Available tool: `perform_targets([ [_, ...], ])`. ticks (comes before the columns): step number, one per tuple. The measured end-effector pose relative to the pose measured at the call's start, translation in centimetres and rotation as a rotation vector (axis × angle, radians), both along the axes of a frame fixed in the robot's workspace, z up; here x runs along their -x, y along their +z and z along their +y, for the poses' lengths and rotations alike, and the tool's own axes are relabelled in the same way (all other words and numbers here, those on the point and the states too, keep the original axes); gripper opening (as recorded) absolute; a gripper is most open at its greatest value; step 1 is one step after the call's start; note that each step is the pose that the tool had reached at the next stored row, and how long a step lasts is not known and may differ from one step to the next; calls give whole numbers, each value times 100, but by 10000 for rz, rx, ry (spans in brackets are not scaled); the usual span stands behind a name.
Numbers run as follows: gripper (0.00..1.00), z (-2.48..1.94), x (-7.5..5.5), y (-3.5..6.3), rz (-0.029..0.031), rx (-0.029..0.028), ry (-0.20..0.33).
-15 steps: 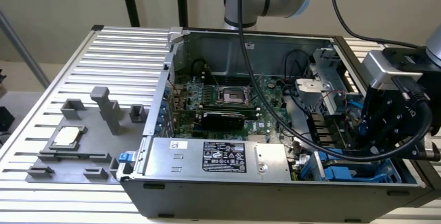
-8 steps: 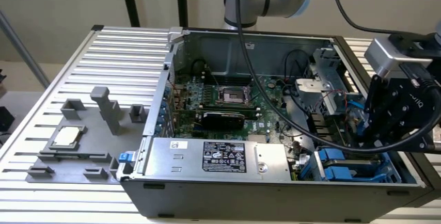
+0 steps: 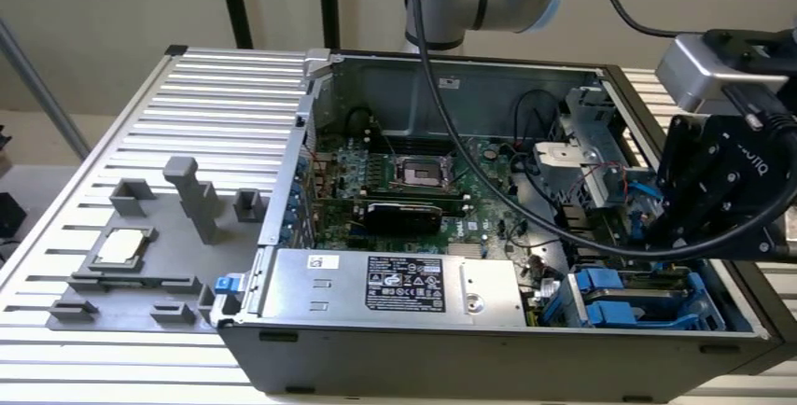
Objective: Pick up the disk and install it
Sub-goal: 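Insert the first disk wire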
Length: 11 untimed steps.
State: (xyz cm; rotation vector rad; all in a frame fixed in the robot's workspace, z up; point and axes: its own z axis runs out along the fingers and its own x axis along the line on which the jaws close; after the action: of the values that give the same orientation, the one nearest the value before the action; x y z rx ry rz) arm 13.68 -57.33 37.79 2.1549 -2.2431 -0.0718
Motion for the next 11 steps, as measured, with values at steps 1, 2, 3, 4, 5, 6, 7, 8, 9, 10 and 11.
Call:
perform_targets([
  [1,24,0,7,43,0,-8,0],
  [2,24,0,15,85,-1,-15,1],
  [3,24,0,31,118,-2,-27,0],
  [4,24,1,62,127,-3,-37,0],
  [5,24,0,105,129,-3,-38,1],
  [6,24,0,153,130,-3,-37,1],
  [7,24,0,198,130,-3,-38,0],
  [8,24,0,243,130,-3,-38,1],
  [9,24,0,288,130,-3,-38,1],
  [10,24,0,411,130,-3,-39,0],
  [11,24,0,444,127,-3,-38,1],
])
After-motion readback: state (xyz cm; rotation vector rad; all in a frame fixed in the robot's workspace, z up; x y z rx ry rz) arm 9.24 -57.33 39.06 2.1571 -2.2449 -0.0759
